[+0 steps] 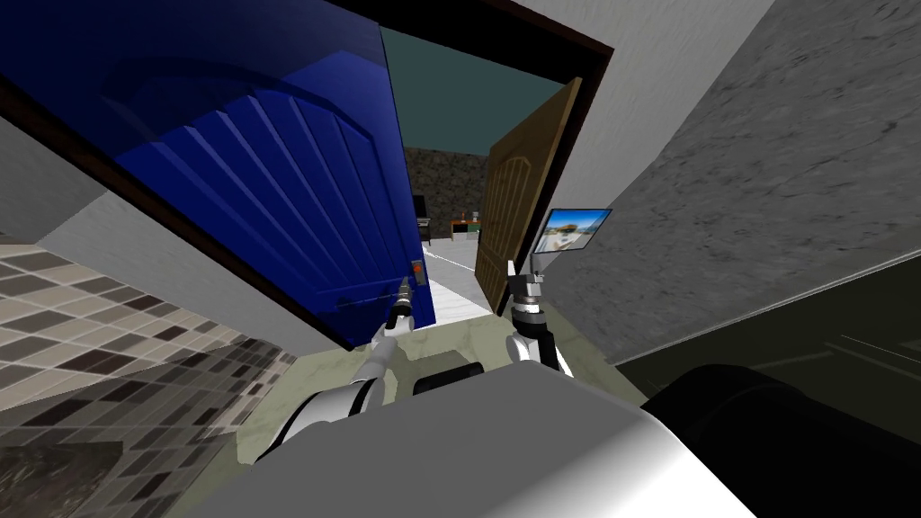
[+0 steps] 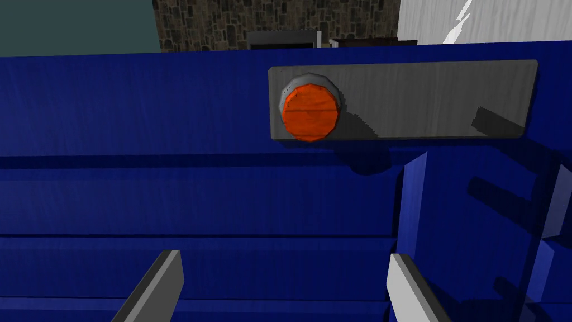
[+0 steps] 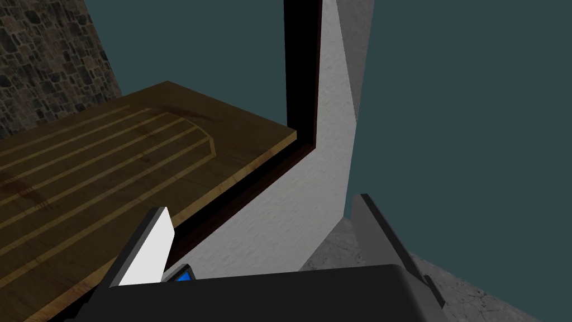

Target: Push the door open

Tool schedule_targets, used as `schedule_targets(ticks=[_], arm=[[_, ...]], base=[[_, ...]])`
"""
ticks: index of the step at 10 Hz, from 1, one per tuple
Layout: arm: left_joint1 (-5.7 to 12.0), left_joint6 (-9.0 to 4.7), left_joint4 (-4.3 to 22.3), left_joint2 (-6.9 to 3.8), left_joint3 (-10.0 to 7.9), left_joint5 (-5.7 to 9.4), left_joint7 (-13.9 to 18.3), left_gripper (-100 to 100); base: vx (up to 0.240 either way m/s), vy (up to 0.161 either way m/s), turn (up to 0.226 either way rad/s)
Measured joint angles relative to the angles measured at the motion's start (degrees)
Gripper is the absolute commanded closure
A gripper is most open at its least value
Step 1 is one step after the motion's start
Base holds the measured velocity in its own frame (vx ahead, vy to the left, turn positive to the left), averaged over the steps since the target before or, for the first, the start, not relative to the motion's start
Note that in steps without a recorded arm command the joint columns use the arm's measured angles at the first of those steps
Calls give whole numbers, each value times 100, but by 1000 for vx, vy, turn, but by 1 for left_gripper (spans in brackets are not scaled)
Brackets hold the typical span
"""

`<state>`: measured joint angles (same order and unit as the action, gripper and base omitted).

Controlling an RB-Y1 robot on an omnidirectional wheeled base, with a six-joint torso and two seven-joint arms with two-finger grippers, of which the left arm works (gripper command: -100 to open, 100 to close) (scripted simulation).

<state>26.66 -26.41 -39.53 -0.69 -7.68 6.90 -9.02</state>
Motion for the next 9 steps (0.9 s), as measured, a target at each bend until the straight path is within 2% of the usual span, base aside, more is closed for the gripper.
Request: schedule_targets(ticks=[2,5,7,9], arm=[[20,-22,45,-77,-24,8,-6,-100],[11,-40,55,-93,-50,16,-10,-100],[19,-58,84,-39,-70,23,-13,-100],[15,-70,94,76,-86,29,-7,-100]], base=[[203,-2,-22],[204,-9,-21],[204,4,-26],[144,-1,-13]])
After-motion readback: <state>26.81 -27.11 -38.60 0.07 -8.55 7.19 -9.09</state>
